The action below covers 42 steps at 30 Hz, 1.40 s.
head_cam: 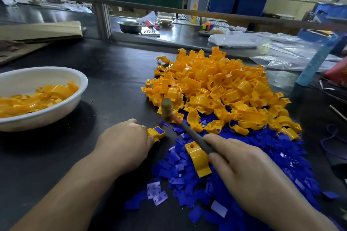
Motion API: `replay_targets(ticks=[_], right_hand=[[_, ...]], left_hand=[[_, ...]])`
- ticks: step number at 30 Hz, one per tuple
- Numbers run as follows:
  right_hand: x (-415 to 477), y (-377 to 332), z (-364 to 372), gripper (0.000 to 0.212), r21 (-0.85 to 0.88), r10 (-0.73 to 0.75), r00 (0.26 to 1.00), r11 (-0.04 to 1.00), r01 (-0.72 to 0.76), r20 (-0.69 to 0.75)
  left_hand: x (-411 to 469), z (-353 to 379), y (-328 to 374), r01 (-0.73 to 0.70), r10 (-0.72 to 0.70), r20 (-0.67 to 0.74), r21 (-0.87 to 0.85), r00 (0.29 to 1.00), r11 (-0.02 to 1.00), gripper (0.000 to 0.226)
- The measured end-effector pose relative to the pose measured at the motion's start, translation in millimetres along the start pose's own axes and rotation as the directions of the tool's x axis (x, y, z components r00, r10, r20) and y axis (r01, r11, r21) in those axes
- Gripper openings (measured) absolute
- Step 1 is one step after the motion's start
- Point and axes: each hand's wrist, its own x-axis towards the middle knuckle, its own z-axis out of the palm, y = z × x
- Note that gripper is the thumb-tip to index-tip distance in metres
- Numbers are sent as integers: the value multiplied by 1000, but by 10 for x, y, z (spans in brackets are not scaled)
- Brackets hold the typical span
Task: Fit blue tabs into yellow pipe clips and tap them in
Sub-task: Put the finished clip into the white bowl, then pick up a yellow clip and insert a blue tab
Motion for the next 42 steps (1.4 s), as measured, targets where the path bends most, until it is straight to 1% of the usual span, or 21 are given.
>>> replay_targets(ticks=[3,5,6,7,8,9,10,12,15,17,19,22,24,26,28,30,32,34,36,39,42], right_hand=[[-31,160,-11,32,-54,46,987,997,-55,-155],[-36,295,-35,35,-152,115,967,977,-152,-229],[-40,362,-44,34,-201,155,958,958,-206,-243],[-43,424,-52,34,-244,190,951,937,-250,-245],[-49,481,-55,34,-278,222,946,917,-285,-236],[-58,528,-53,34,-301,255,940,900,-316,-224],[-56,557,-53,35,-315,287,933,884,-345,-217],[-37,567,-42,37,-353,335,919,851,-389,-207],[0,440,-10,37,-352,227,938,883,-312,-262],[21,261,31,41,-274,124,957,941,-197,-261],[47,106,139,50,-256,74,991,962,-101,-111],[102,27,290,54,-286,17,1000,958,-10,22],[124,27,324,51,-304,-14,1000,953,20,21],[106,59,336,45,-282,-46,999,959,37,-24],[77,74,322,41,-228,-71,993,972,49,-90],[52,76,284,39,-132,-63,980,990,38,-190],[36,73,260,40,-41,-55,952,998,44,-303],[19,40,259,43,6,-62,937,998,68,-344],[1,-2,269,46,32,-82,939,995,99,-334],[-14,18,237,57,53,-61,958,995,79,-280],[-36,170,142,66,-132,20,974,990,-51,-225]], left_hand=[[-17,-57,-33,60,-61,-2,-105,998,993,36],[1,-137,-105,113,-159,-70,-435,985,893,33],[17,-196,-161,125,-257,-89,-693,962,710,31],[48,-251,-238,99,-359,-59,-909,931,404,30],[88,-286,-353,27,-420,-3,-998,908,65,30],[126,-307,-487,-56,-429,36,-978,903,-200,31],[162,-295,-633,-123,-423,57,-915,904,-385,31],[246,-205,-922,-224,-419,66,-765,905,-604,28],[441,13,-1294,-299,-427,82,-597,901,-745,24],[528,131,-1429,-290,-404,99,-547,909,-785,32],[536,154,-1419,-259,-382,112,-559,917,-788,35],[365,9,-988,-138,-306,107,-721,946,-680,24],[191,-100,-504,36,-218,151,-889,964,-457,18],[32,-132,-73,162,-127,179,-978,976,-134,19],[-114,-125,234,161,-11,162,-972,987,170,15],[-220,-113,393,106,81,140,-938,987,329,21],[-257,-105,467,100,145,141,-960,979,263,42],[-255,-86,506,128,191,135,-991,972,44,47],[-246,-54,529,142,189,118,-983,975,-118,37],[-210,-41,548,136,126,106,-958,986,-254,27],[-155,-68,484,126,12,130,-937,991,-326,37]])
